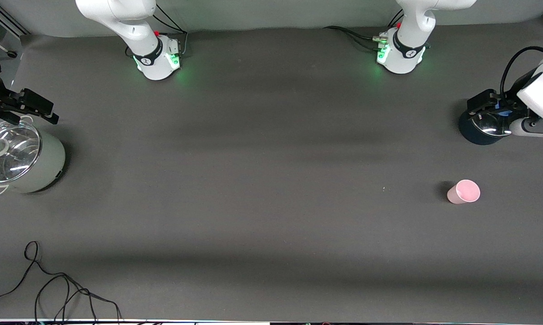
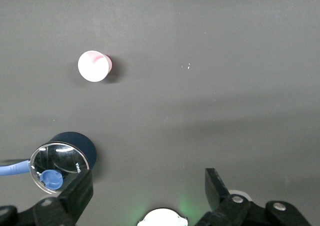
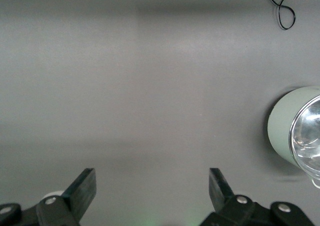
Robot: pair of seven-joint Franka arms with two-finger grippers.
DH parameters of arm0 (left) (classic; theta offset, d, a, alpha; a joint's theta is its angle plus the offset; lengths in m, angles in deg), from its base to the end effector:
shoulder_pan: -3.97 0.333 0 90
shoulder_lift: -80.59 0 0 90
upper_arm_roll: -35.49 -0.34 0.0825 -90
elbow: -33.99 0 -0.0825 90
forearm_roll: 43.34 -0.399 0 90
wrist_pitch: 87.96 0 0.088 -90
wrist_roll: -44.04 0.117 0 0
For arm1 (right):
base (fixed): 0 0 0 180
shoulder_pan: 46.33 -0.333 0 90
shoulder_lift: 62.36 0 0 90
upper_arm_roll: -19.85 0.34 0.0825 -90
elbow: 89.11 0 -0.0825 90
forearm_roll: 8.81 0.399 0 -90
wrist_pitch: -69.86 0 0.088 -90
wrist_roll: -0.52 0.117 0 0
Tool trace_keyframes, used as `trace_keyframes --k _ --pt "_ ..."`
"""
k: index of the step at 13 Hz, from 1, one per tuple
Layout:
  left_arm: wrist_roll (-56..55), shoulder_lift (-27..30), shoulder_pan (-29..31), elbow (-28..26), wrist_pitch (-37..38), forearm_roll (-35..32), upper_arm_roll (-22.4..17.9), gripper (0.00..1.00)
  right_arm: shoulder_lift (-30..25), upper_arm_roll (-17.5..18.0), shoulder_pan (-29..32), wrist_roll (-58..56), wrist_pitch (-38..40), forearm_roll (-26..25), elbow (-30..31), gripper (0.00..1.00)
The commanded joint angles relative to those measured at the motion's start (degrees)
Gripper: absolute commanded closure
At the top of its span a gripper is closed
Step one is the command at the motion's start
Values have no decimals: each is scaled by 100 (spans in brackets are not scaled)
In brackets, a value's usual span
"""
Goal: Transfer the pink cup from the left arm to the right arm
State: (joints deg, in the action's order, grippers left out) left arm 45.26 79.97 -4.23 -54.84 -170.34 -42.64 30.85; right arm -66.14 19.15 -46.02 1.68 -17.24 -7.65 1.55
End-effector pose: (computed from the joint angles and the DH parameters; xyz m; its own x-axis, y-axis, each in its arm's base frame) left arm 0.5561 -0.0364 0.6315 0.9888 -0.0844 -0.1228 -0.0833 -0.9964 0.0140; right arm 0.5422 -0.0074 0.6652 0.9993 -0.0368 0.0034 -0.0367 -0.9991 -0.0211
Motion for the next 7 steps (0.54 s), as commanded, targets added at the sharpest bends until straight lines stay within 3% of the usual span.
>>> trace_keyframes --k 1,7 --pt "-34 -69 -77 110 20 -79 -81 0 61 -44 -22 -169 115 78 -128 0" --pt "1 -131 -86 208 -15 -61 -81 0 79 -44 -22 -125 115 51 -146 0"
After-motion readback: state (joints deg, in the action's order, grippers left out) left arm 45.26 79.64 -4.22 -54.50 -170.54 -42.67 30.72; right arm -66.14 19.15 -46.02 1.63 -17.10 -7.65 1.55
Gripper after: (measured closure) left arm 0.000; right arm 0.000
